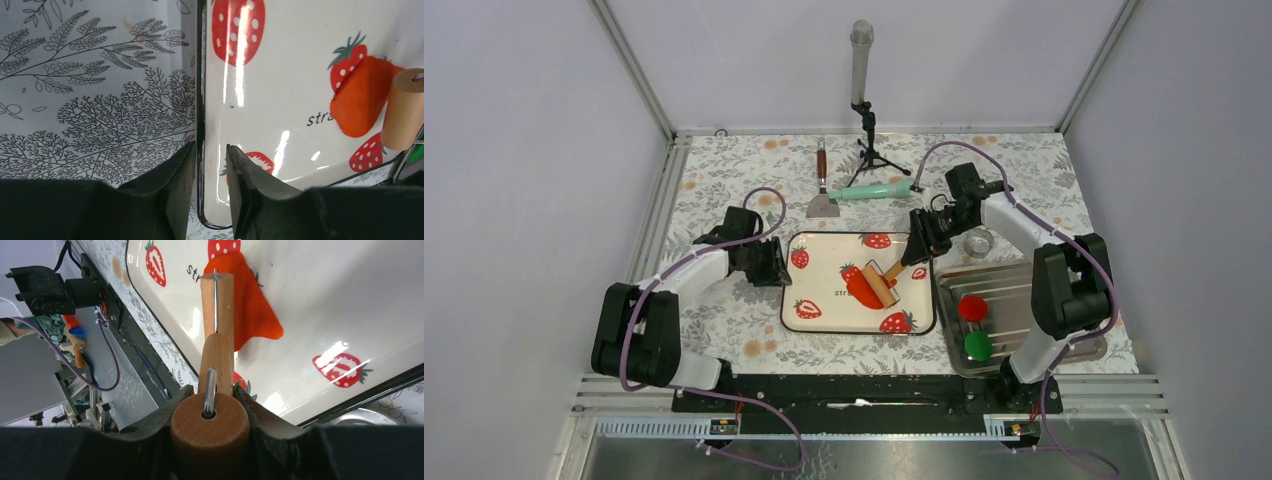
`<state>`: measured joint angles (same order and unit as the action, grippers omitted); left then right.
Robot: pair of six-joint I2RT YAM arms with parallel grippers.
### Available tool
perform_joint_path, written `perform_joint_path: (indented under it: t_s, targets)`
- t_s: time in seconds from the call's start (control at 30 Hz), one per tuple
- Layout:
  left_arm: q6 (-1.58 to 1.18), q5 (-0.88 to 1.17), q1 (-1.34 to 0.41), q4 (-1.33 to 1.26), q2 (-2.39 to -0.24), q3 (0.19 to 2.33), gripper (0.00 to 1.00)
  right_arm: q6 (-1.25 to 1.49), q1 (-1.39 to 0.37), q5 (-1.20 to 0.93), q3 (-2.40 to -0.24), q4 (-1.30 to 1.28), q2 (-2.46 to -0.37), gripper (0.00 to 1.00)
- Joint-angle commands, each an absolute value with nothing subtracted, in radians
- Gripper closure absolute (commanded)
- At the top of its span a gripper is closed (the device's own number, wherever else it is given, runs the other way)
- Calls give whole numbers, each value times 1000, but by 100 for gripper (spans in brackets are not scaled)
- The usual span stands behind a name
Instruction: Roll out the dumpling wrappers from the dough
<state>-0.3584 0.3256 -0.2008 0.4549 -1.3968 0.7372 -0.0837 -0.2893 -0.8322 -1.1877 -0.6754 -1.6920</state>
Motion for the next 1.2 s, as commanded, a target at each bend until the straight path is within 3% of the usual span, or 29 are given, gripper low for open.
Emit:
perform_joint_path:
  t_s: [0.0, 0.23, 0.3, 0.37, 0.83, 1.03, 1.17]
  targets:
    - [-385, 283, -194, 432, -1427, 729, 66, -102, -295, -864, -1261, -692, -1722, 100]
    - [-386, 318, -193, 397, -1488, 718, 72, -132, -304, -867, -1280, -728, -1784, 100]
    - [-389, 321, -194, 390, -1497, 712, 82, -142, -311, -865, -1270, -727, -1795, 100]
    - [-391, 331, -195, 379, -1507, 707, 100, -154, -331, -853, -1261, -727, -1808, 100]
    - [-400, 338, -195, 365, -1513, 703, 100, -93, -437, -671, -1239, -656, -1881, 100]
    - [-397, 328, -193, 364, -1499, 707, 100, -95, -487, -782, -1323, -682, -1874, 100]
    - [-391, 335, -193, 362, -1487, 700, 100, -159, -520, -907, -1519, -817, -1831, 100]
